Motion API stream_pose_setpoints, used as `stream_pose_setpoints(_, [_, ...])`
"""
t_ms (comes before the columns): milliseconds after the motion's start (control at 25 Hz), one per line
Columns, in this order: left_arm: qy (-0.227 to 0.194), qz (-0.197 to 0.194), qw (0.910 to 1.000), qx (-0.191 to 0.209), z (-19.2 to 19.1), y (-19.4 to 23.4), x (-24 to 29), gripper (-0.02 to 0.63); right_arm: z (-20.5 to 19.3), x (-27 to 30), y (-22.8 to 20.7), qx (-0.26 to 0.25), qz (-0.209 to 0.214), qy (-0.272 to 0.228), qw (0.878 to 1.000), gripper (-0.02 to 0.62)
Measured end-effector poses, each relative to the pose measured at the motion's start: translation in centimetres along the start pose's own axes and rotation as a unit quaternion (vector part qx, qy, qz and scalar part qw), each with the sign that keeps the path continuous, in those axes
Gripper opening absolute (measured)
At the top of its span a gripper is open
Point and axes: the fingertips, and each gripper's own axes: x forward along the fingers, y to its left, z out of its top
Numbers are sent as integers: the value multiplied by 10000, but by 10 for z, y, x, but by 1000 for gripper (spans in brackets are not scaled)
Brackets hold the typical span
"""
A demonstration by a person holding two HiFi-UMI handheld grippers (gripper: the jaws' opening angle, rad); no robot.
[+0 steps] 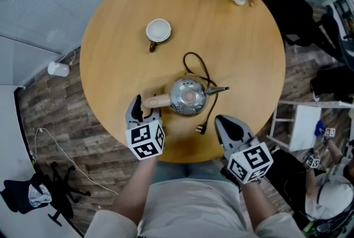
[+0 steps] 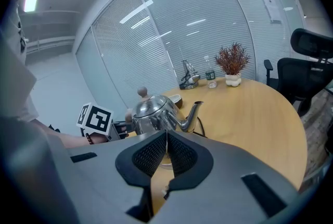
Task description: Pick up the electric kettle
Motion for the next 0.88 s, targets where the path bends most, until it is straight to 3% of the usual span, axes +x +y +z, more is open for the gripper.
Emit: stream_pose_setpoints(880, [-267, 58, 9996, -50, 7, 2, 33, 196, -4, 10, -12, 124, -25, 150, 9998, 32])
